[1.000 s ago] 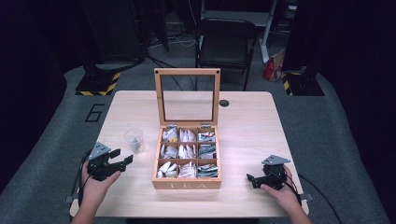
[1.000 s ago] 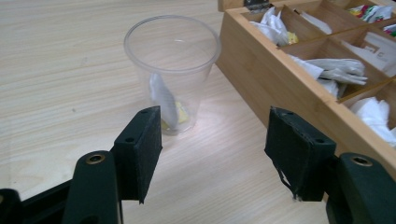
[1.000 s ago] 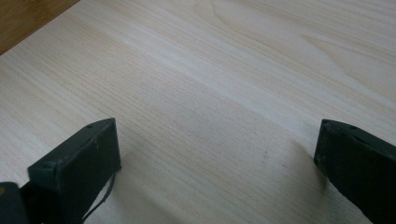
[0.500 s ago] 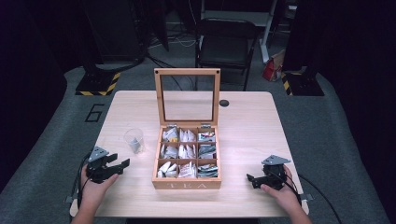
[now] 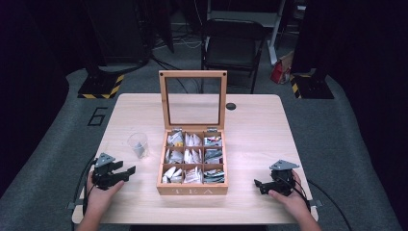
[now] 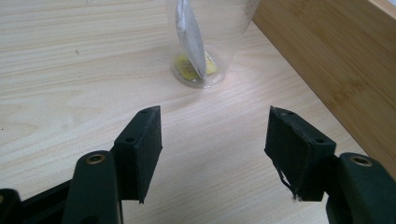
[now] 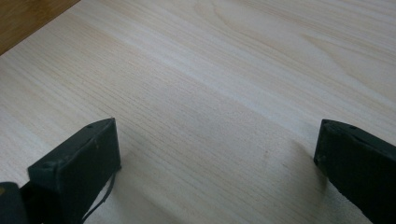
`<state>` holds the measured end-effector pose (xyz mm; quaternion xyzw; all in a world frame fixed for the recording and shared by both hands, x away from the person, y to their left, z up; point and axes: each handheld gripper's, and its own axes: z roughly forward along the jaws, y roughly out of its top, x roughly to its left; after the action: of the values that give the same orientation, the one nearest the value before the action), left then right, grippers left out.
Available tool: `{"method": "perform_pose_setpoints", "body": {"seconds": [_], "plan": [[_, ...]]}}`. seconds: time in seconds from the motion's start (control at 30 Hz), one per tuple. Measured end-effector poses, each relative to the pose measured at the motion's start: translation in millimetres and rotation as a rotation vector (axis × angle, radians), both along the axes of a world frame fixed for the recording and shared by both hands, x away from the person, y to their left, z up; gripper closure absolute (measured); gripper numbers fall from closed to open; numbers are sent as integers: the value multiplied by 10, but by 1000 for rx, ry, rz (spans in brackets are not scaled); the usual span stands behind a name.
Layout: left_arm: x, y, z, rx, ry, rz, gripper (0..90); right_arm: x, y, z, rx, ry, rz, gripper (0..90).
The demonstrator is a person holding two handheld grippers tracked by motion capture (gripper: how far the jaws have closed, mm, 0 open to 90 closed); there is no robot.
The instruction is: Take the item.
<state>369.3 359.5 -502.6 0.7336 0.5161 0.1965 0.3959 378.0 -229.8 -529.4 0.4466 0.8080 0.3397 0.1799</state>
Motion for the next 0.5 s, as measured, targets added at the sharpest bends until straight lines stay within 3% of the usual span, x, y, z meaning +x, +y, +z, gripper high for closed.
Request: {"method": "perform_pose_setpoints", "body": {"seconds": [0.37, 0.5], "plan": [[32, 13, -52, 33, 16, -2, 356, 0, 0, 0, 0, 0, 0, 0], [33, -4, -61, 27, 14, 1, 351, 0, -1, 0, 0, 0, 1, 0]]}}
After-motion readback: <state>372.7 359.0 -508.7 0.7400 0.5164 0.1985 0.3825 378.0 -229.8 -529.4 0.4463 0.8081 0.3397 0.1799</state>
